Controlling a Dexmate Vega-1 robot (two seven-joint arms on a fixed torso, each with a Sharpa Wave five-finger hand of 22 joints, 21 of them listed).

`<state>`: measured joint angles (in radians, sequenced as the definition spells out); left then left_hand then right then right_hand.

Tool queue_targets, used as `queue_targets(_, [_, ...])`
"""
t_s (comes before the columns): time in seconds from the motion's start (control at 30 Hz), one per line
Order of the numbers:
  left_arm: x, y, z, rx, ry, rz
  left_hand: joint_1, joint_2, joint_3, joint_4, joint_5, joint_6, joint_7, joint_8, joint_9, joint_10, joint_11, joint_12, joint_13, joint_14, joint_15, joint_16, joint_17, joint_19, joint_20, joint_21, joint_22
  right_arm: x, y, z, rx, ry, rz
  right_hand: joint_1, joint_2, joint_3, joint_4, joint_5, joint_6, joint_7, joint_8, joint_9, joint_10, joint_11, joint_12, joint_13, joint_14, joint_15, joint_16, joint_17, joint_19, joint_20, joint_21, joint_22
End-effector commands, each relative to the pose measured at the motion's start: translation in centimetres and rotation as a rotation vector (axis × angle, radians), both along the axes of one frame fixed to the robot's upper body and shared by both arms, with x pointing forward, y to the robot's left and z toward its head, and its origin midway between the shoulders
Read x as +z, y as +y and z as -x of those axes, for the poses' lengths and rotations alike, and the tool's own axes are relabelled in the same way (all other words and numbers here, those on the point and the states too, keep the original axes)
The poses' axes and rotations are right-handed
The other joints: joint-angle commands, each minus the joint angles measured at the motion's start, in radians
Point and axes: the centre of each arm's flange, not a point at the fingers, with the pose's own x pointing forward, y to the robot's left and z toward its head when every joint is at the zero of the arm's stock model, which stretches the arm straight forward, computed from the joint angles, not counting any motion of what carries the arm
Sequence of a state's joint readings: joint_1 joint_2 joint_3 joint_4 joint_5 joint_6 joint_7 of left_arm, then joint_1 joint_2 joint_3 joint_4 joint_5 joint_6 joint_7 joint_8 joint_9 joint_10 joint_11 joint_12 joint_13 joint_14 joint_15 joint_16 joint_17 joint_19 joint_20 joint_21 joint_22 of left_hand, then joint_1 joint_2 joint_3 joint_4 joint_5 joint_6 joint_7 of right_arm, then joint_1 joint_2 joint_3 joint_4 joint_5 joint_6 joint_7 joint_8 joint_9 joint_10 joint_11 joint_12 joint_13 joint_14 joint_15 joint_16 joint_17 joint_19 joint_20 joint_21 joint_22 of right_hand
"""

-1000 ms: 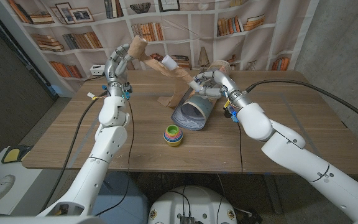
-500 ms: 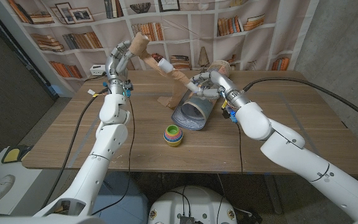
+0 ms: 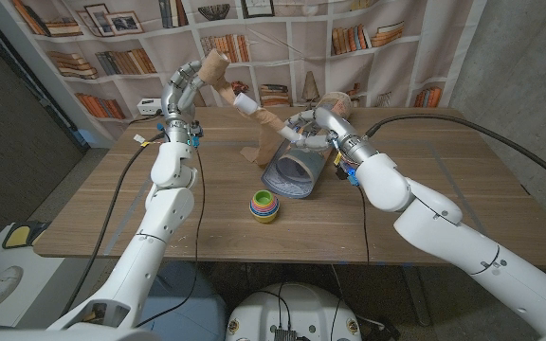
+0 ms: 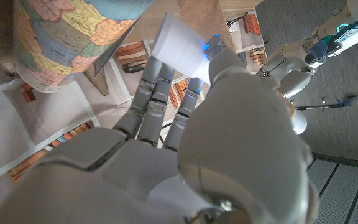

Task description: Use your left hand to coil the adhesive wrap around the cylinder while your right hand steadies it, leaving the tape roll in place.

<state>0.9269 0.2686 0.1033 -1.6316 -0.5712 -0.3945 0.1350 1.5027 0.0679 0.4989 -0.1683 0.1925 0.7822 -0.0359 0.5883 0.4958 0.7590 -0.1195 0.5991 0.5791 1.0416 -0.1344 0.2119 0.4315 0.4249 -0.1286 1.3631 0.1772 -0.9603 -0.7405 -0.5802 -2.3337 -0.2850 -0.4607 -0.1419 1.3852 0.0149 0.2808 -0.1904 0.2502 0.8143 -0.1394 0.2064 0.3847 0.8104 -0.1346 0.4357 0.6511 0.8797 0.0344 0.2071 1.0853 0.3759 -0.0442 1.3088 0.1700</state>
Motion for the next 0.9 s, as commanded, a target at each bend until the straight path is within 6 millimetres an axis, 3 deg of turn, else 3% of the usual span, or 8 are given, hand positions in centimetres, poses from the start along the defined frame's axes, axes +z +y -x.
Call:
queue_targets(0.03, [0.3,0.2,-0.8,0.001,-0.003,-0.017,0.002,0.011,0.001,0.002,0.004,-0.004,0.002,0.002,0.0,-0.004,-0.003,0.006,0.002,0.075,-0.077,0.006,0.002,-0.006,0.0,0.003,0.003,0.1,1.3,-0.1,-0.008,-0.002,0.03,0.0,0.011,0.142,0.029,0.007,-0.001,-0.001,-0.002,0.003,0.042,-0.046,0.007,0.002,0.158,-0.275,0.004,0.003,0.007,-0.054,-0.001,0.002])
queue_targets(0.53, [1.7,-0.2,-3.2,-0.026,-0.011,-0.076,0.002,0.012,0.001,0.001,0.004,-0.004,0.001,0.004,-0.002,-0.005,-0.003,0.008,0.002,0.075,-0.078,0.006,0.002,-0.008,0.0,0.004,0.003,-0.2,3.2,-0.4,-0.041,0.012,0.072,0.0,0.01,0.142,0.029,0.006,-0.002,-0.002,-0.002,0.003,0.043,-0.047,0.007,0.0,0.158,-0.275,0.004,0.002,0.007,-0.054,-0.002,0.002])
queue_targets(0.9, [2.5,-0.5,-2.6,-0.04,-0.052,-0.087,0.002,0.013,0.002,0.001,0.004,-0.004,-0.001,0.005,-0.003,-0.002,-0.003,0.007,-0.002,0.076,-0.076,0.007,0.003,-0.01,0.0,0.004,0.003,-0.9,3.9,-0.4,-0.056,0.026,0.086,0.0,0.01,0.142,0.028,0.006,-0.002,-0.001,-0.002,0.003,0.047,-0.046,0.008,0.0,0.159,-0.275,0.004,0.003,0.007,-0.055,-0.003,0.002])
